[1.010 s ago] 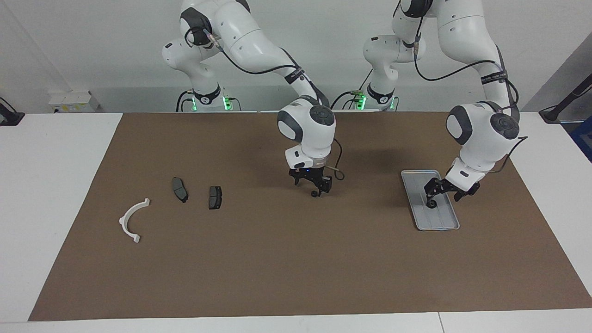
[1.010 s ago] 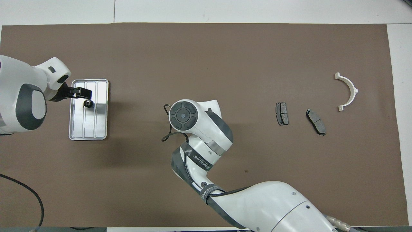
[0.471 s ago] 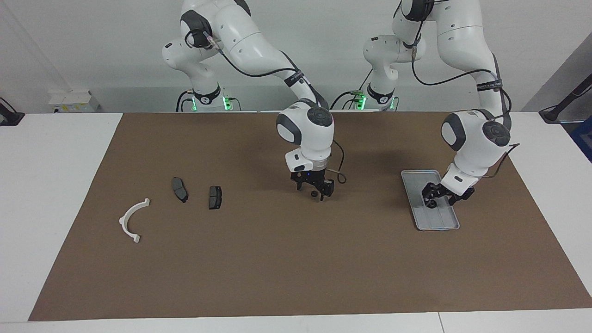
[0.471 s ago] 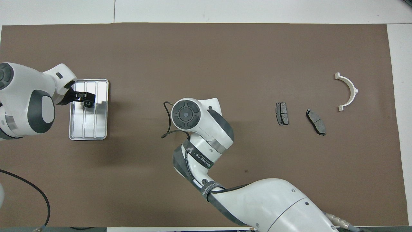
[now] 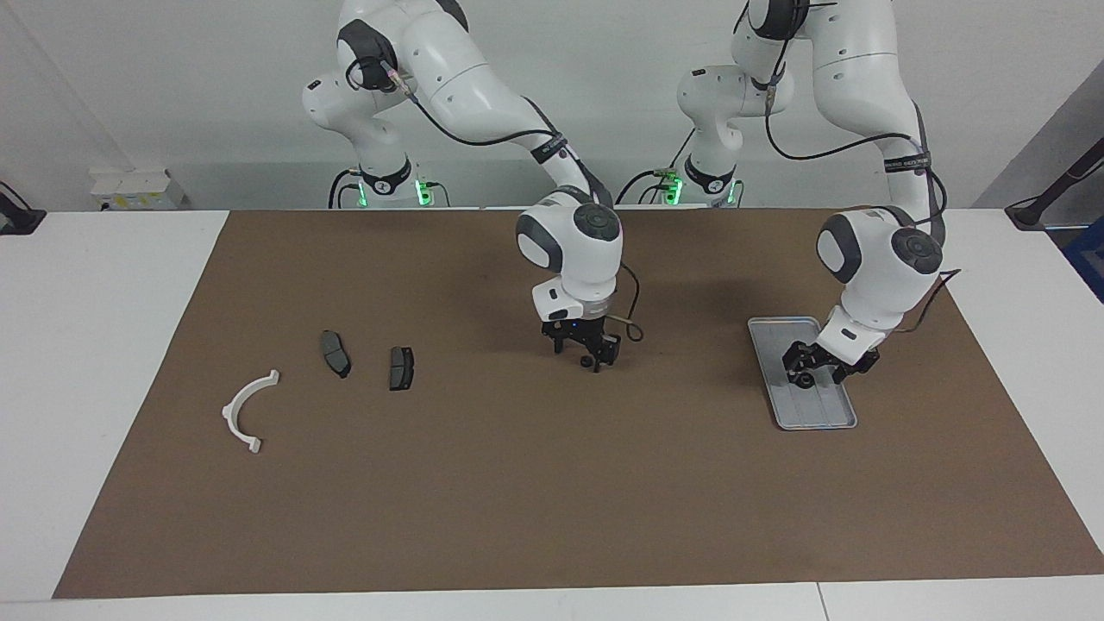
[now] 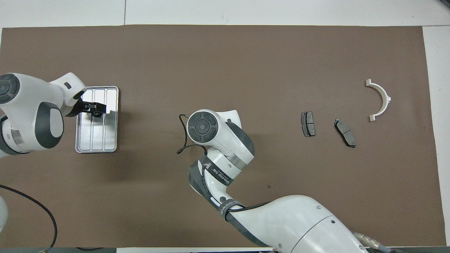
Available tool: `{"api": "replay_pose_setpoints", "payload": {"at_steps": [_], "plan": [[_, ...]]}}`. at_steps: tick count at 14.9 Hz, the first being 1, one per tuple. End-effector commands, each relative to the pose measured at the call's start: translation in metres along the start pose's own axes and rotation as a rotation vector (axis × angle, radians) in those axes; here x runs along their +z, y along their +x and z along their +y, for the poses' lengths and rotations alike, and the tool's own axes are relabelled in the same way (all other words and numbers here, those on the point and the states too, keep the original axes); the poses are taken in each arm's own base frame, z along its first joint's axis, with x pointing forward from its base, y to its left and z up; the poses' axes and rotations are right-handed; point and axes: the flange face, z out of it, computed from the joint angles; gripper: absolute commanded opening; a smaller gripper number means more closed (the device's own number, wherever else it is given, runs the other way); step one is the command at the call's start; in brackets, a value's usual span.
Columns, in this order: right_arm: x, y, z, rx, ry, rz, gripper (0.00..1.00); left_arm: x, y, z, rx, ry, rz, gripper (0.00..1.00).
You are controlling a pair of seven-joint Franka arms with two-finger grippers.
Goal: Place bearing gear from tray to pile
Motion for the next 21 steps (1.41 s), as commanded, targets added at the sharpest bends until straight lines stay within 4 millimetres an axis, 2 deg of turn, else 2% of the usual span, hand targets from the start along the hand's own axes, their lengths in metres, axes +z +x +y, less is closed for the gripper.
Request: {"api": "replay_pose_setpoints", "payload": {"at_steps": [1,2,3,5,6,8,9,10,12,13,15,18,19,20,21], "plan": [[0.0,-0.005,0.004,0.013,-0.011,-0.033,0.67,0.006,-0.007,0.003,0.011,-0.001,0.026,0.92],[-0.001,0.001,0.004,0.023,-0.007,-0.037,0.47,0.007,-0.007,0.004,0.013,-0.001,0.025,0.91],[-0.003,0.001,0.003,0.037,0.002,-0.051,0.33,0.008,-0.008,0.004,0.013,-0.002,0.023,0.91],[-0.003,0.002,0.002,0.043,0.014,-0.053,0.04,0.008,-0.008,0.003,0.008,-0.002,0.023,0.81],[-0.004,0.002,0.002,0.043,0.017,-0.052,0.0,0.009,-0.009,0.004,0.007,-0.002,0.023,0.66],[-0.004,0.002,0.002,0.043,0.015,-0.053,0.0,0.009,-0.009,0.003,0.005,-0.001,0.025,0.48],[-0.004,0.003,0.002,0.041,0.009,-0.053,0.0,0.009,-0.009,0.003,0.003,-0.001,0.023,0.29],[-0.009,0.004,0.0,0.034,0.006,-0.047,0.0,0.008,-0.008,0.003,0.001,-0.002,0.023,0.0],[-0.022,0.014,-0.003,0.018,-0.02,-0.044,0.0,-0.001,-0.001,0.002,0.0,-0.006,0.016,0.0],[-0.035,0.024,-0.003,-0.007,-0.041,-0.045,0.0,-0.014,0.007,0.002,0.002,-0.011,0.0,0.0],[-0.064,0.066,0.013,-0.078,-0.083,-0.063,0.0,-0.053,0.025,-0.003,0.001,-0.025,-0.049,0.0],[-0.121,0.146,0.072,-0.259,-0.099,-0.095,0.0,-0.124,0.045,-0.009,-0.02,-0.054,-0.066,0.0],[-0.132,0.173,0.094,-0.322,-0.102,-0.106,0.0,-0.14,0.048,0.002,-0.062,-0.072,-0.059,0.0],[-0.139,0.199,0.116,-0.389,-0.1,-0.114,0.0,-0.154,0.051,0.025,-0.14,-0.068,-0.047,0.0],[-0.142,0.223,0.136,-0.45,-0.093,-0.118,0.0,-0.162,0.052,0.067,-0.19,-0.063,-0.047,0.0]]}}
